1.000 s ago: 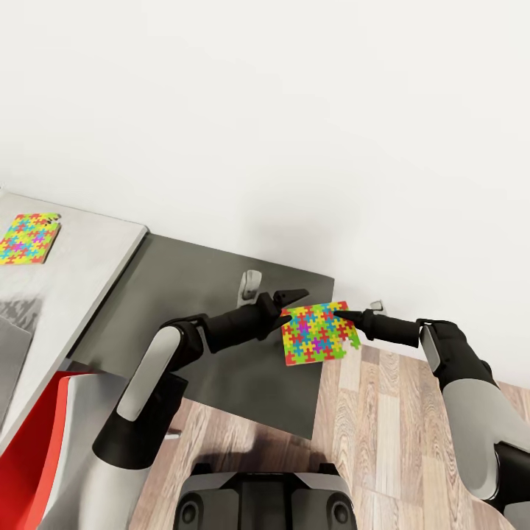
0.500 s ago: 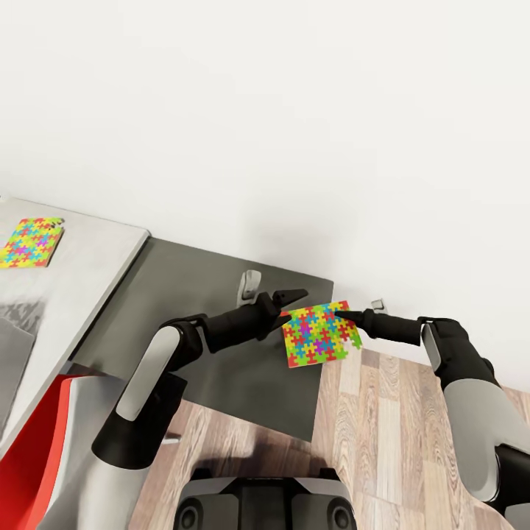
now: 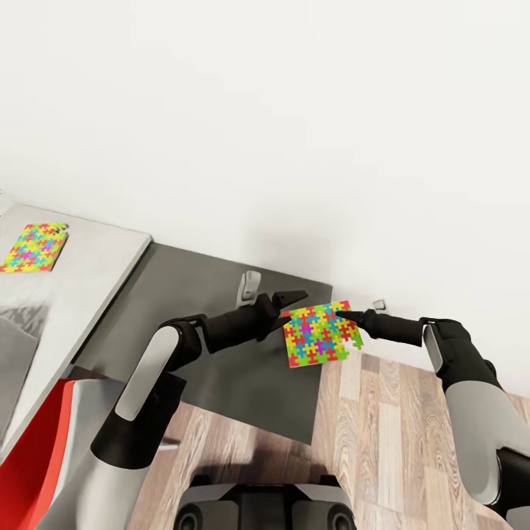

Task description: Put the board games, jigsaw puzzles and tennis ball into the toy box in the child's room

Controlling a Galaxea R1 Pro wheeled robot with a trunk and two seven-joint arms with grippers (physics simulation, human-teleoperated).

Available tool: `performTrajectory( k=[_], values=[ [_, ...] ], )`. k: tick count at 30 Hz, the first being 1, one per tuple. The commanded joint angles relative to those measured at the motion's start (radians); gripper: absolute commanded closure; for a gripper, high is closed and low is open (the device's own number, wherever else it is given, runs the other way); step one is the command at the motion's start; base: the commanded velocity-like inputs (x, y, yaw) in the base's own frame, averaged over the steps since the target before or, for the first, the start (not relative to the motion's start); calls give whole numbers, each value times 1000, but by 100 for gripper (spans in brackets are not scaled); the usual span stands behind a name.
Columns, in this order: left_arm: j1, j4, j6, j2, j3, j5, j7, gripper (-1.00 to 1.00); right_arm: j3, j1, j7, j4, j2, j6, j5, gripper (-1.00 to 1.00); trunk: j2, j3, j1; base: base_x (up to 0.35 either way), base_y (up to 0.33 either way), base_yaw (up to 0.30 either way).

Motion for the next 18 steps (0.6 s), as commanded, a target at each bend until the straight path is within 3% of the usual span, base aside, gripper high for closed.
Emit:
performTrajectory(
  k=[1,18],
  values=[
    [-1,-1,2,0,1,10,10,-100,-3,-1,7,-1,0,7,7,100,-2,0,1,0,0,0],
    [0,-1,3,0,1,11,9,-100,-3,8,11,-34,-15,18,4,100,-2,28,1,0,0,0]
  ],
)
